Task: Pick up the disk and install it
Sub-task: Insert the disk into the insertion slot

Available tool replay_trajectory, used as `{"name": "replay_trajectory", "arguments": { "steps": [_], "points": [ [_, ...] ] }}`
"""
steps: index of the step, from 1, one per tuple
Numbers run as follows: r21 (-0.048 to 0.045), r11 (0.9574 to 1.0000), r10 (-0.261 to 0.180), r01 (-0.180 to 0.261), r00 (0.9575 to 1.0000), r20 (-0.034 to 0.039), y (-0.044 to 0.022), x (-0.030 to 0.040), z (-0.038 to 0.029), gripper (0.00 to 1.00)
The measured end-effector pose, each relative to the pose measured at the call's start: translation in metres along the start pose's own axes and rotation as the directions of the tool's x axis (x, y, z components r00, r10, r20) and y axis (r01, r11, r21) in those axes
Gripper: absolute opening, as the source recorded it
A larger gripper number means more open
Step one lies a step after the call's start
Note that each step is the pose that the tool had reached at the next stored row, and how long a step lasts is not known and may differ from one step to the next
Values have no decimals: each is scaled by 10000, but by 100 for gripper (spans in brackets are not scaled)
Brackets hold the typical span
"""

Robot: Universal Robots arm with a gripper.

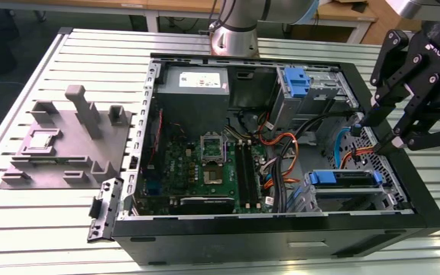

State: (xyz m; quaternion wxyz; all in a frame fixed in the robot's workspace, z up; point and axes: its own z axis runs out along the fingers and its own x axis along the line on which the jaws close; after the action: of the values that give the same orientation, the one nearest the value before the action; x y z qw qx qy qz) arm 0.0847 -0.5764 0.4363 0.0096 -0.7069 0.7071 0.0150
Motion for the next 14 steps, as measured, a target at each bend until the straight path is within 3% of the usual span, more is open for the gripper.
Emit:
{"name": "replay_trajectory", "arguments": {
  "steps": [3, 6, 10, 14],
  "points": [
    [0, 10000, 0, 0, 10000, 0, 0, 2, 40, 43],
    [0, 10000, 0, 0, 10000, -1, -1, 4, 94, 25],
    [0, 10000, 4, -4, 10000, -1, -1, 6, 166, 13],
    [6, 9999, 161, -161, 9999, 0, -2, 9, 238, 10]
  ]
}}
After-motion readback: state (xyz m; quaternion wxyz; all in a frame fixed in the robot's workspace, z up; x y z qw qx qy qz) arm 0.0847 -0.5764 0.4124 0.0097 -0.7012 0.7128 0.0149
